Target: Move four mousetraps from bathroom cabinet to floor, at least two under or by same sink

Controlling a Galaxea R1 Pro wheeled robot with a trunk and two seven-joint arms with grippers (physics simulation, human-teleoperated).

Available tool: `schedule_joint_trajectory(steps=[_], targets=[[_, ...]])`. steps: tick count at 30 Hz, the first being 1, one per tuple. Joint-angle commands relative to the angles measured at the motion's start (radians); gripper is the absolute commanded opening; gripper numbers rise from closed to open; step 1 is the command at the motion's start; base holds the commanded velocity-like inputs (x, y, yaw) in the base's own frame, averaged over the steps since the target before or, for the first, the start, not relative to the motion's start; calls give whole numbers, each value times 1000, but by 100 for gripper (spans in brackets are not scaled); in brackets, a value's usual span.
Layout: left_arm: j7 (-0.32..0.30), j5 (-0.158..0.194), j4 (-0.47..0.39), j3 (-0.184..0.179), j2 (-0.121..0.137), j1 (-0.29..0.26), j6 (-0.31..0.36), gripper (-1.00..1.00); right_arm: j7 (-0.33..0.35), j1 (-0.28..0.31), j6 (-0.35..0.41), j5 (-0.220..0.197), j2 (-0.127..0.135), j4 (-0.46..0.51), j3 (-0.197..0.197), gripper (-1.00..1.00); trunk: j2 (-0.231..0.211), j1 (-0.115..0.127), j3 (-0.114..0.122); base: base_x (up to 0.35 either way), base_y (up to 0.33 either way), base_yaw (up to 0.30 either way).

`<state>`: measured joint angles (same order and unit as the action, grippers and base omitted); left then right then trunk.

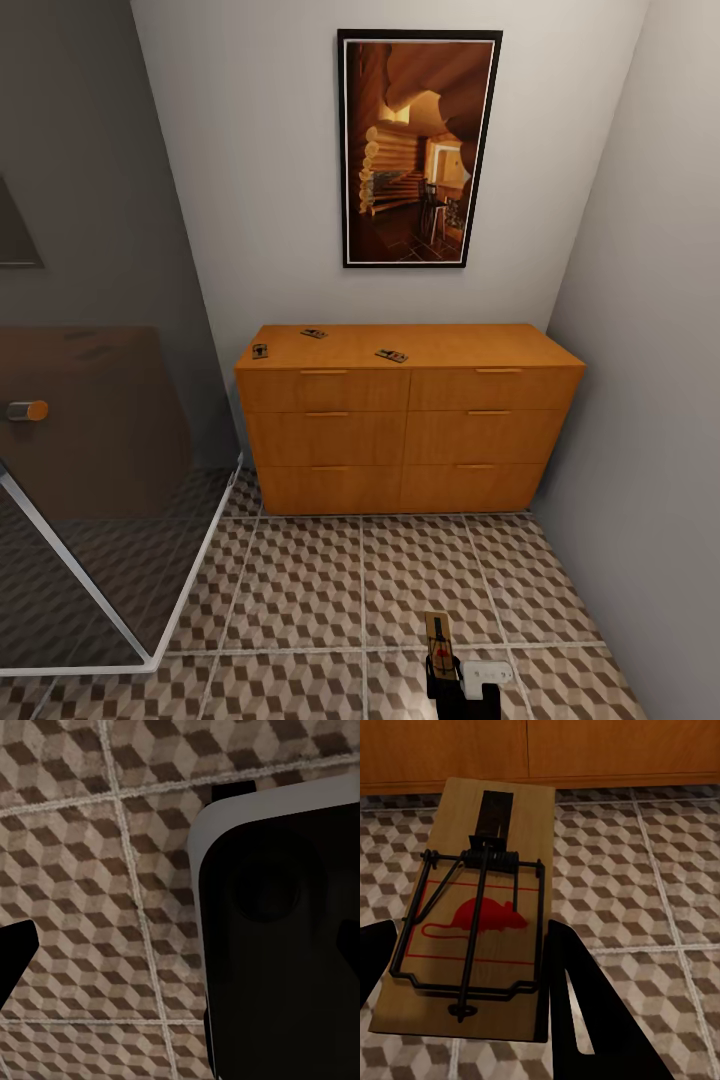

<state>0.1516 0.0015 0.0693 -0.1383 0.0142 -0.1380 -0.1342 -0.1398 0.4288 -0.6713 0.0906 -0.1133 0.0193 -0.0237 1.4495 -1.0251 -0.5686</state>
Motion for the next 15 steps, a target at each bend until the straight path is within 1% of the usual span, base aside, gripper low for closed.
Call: schedule_joint_trajectory(steps=[1, 15], targets=[[3, 0, 4, -7, 0, -2, -7, 100, -5, 1, -2, 8, 0, -1, -2, -100, 1, 0, -1, 0, 0, 0], [3, 0, 4, -7, 0, -2, -7, 100, -5, 1, -2, 8, 0, -1, -2, -100, 1, 0, -1, 0, 0, 0]])
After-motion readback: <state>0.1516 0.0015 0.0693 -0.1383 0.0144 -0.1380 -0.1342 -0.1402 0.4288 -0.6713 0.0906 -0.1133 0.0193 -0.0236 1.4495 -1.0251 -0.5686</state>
